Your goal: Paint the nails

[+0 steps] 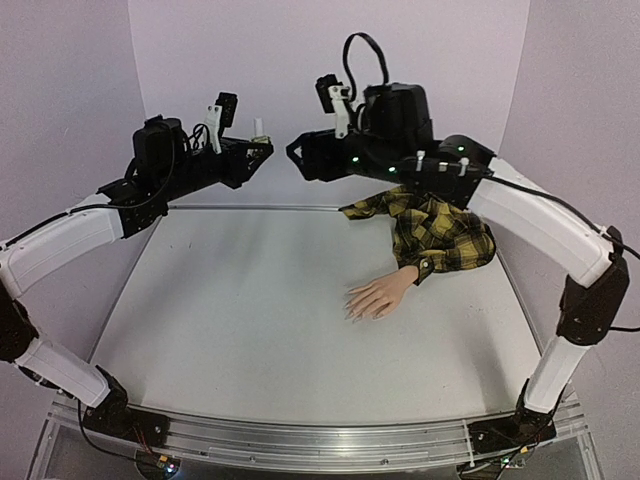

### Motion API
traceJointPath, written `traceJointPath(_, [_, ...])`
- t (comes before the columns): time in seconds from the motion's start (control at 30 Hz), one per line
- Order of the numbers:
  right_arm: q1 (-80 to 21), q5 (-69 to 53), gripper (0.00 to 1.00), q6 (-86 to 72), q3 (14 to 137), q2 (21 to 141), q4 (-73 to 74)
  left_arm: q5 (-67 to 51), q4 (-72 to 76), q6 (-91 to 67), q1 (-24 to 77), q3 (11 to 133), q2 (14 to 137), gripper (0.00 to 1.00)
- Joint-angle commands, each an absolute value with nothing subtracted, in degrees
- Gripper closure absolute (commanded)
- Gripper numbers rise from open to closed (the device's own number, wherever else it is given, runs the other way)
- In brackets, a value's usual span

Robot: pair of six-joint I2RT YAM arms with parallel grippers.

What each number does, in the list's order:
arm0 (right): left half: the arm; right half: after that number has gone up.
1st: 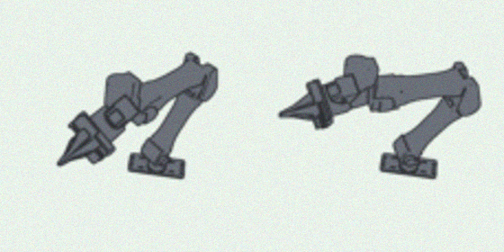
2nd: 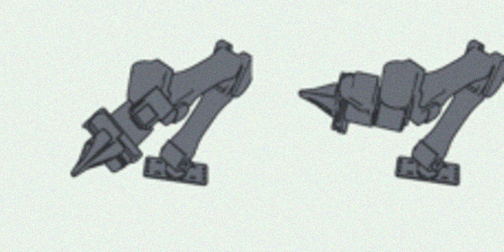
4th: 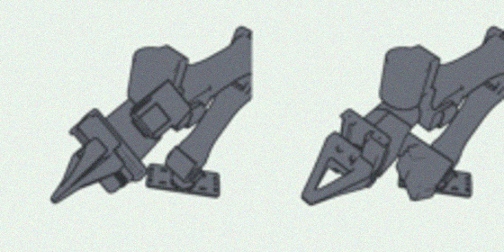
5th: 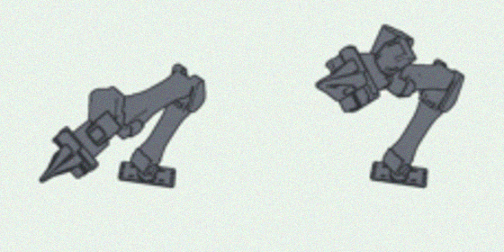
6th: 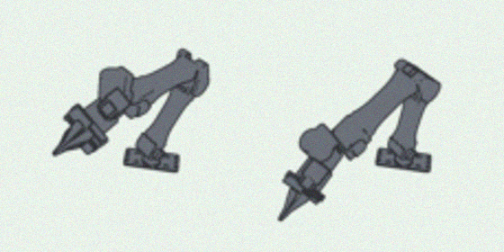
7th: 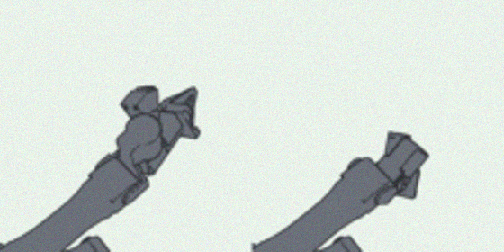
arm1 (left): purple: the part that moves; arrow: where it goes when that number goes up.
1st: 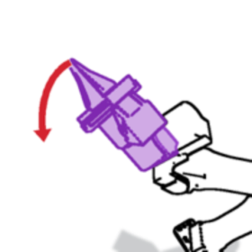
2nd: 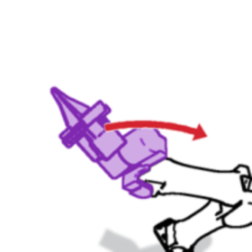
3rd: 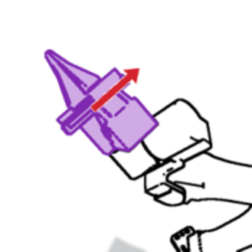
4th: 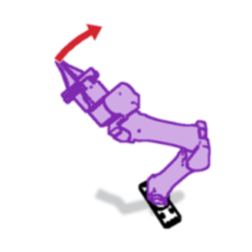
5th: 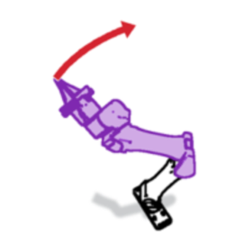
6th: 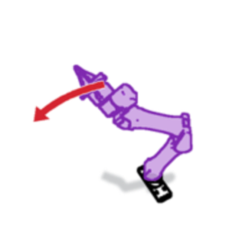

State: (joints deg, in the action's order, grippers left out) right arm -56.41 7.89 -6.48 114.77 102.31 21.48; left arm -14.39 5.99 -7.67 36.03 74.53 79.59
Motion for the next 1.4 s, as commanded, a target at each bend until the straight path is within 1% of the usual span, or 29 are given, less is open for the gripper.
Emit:
traceJointPath(0.0, [-47.94,-28.82,0.24,-0.43,107.37,95.31,16.80,-32.24,7.14,-7.46,36.56,72.82,75.57,1.00])
traceJointPath(0.07, [-46.19,-42.55,0.21,5.31,104.82,94.21,15.96,-41.37,7.73,-7.78,36.56,72.52,75.22,1.00])
traceJointPath(0.13, [-45.71,-52.39,0.22,9.36,103.33,93.37,15.57,-49.01,8.24,-8.61,36.58,73.15,75.76,1.00])
traceJointPath(0.23, [-45.62,-57.64,0.24,11.80,103.62,93.57,15.22,-58.85,9.67,-10.66,36.56,74.21,77.04,1.00])
traceJointPath(0.33, [-45.60,-60.05,0.28,11.84,105.65,95.27,15.13,-64.75,11.78,-12.65,36.55,74.75,78.44,1.00])
traceJointPath(0.43, [-45.58,-63.29,0.36,10.77,107.83,97.58,14.91,-67.48,12.17,-12.99,36.56,75.15,79.48,1.00])
traceJointPath(0.5, [-45.61,-64.72,0.43,9.92,109.50,99.00,14.75,-68.81,12.00,-13.25,36.56,75.57,80.17,1.00])
traceJointPath(0.53, [-45.62,-65.02,0.44,9.40,110.02,99.49,14.43,-69.28,11.92,-13.27,36.56,75.72,80.35,1.00])
traceJointPath(0.77, [-45.61,-63.83,0.39,6.79,112.11,101.63,12.93,-70.79,11.70,-13.10,36.56,76.18,80.87,1.00])
traceJointPath(0.97, [-45.67,-64.70,0.39,4.11,112.71,102.75,10.87,-69.92,11.89,-13.17,36.57,76.33,81.13,1.00])
traceJointPath(1.17, [-45.96,-65.58,0.46,2.14,112.91,103.60,8.93,-69.73,12.14,-13.63,36.65,77.66,82.24,1.00])
traceJointPath(1.37, [-45.94,-66.61,0.59,0.69,114.81,105.16,8.79,-70.70,12.02,-13.83,36.98,78.71,83.15,1.00])
